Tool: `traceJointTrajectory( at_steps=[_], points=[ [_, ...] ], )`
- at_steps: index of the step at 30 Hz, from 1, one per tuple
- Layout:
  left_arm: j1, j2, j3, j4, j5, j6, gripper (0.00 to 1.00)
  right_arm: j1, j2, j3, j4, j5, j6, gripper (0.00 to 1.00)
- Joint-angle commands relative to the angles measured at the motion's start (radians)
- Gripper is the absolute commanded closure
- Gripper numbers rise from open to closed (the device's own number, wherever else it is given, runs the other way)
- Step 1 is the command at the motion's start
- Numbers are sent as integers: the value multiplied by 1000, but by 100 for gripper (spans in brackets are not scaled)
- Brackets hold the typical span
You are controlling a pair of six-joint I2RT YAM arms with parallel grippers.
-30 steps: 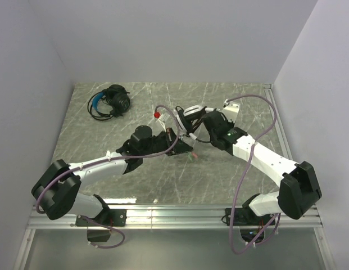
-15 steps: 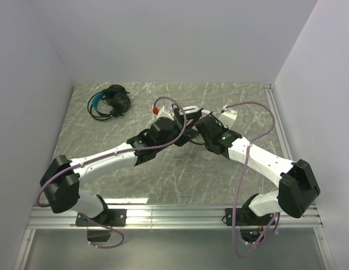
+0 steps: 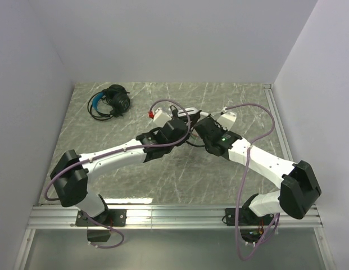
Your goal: Wrap the headphones
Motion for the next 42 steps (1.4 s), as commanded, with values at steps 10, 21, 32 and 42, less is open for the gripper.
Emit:
traceJointTrajectory(
  at_steps=[10,21,32,42],
  points=[
    [-115,155,150,-52,-254,67,100,9,-90,58,60,-23,27,100],
    [-155,195,156,-60,-350,116,100,-49,-87,167,-27,-172,19,100],
    [-161,216,185,-30,-240,363,94,-89,-45,248,-70,-214,2,100],
    [-164,225,224,-74,-238,464,54,-98,-34,268,-70,-211,-19,100]
  ],
)
